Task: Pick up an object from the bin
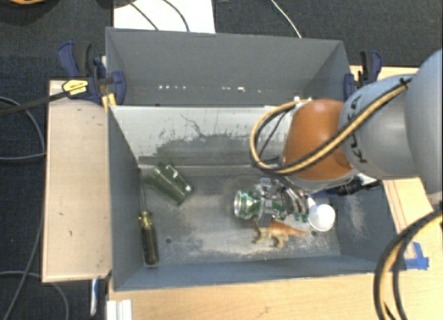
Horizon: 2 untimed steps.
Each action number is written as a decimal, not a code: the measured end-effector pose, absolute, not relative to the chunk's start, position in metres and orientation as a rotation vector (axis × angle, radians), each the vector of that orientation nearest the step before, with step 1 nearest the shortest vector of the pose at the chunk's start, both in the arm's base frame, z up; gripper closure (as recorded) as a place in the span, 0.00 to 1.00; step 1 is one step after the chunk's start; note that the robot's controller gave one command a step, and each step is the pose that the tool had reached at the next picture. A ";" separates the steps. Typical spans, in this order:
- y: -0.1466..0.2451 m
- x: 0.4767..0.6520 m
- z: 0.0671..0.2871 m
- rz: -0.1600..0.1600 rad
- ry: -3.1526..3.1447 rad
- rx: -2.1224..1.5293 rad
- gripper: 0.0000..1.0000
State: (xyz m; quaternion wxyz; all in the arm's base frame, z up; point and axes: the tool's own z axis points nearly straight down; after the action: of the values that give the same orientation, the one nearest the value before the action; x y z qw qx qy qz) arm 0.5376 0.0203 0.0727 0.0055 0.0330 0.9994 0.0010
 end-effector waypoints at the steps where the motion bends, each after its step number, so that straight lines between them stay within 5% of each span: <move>1: 0.011 0.533 0.160 0.003 3.134 0.096 1.00; 2: 0.009 0.546 0.107 0.004 3.122 0.102 1.00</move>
Offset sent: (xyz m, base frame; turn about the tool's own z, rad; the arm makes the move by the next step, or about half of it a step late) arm 0.0107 -0.0125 -0.0027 -0.0064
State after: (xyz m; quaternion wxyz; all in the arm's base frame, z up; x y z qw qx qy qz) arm 0.5457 0.0089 0.1074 0.0090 0.0327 0.9994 0.0013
